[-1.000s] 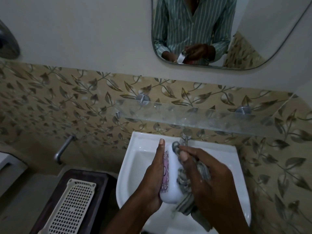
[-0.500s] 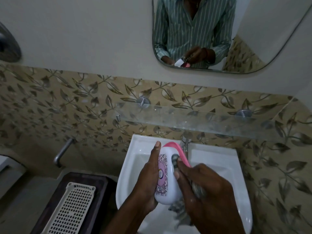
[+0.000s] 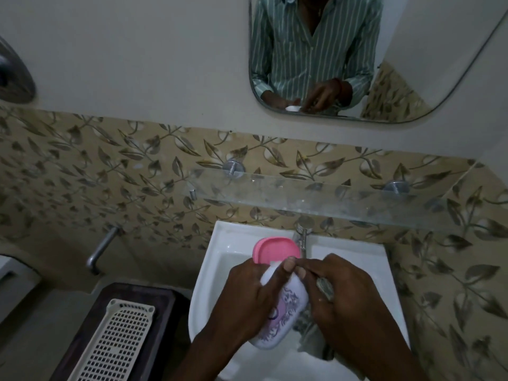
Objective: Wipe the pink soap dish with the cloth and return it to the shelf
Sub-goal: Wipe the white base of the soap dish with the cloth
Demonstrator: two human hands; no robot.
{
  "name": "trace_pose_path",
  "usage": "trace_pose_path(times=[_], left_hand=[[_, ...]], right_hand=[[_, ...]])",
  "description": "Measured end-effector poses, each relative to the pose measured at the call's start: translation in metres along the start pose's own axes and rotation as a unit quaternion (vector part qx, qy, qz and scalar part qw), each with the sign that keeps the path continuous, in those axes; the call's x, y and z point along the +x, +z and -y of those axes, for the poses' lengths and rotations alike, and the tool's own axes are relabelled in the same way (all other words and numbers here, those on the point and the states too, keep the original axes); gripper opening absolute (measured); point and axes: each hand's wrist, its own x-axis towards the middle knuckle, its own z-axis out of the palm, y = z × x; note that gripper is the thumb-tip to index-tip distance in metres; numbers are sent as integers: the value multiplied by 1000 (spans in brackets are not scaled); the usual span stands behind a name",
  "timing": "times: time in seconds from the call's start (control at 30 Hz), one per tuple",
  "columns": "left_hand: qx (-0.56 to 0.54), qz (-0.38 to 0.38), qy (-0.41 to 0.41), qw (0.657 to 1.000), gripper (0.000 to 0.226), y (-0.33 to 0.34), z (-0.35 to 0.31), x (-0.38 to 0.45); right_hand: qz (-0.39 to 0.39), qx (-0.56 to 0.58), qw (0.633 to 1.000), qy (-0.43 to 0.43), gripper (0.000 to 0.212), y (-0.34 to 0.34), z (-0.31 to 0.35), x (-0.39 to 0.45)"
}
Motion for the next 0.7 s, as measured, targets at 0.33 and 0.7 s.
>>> trace_pose_path(times=[0.33, 0.7], left_hand=[[-53, -57, -68, 995, 69, -3, -15, -5], [-237, 60, -223, 944, 90, 4, -26, -7]], right_hand=[[-9, -17, 999, 31, 26, 7, 2, -8], [77, -19, 997, 10, 31, 19, 15, -15]])
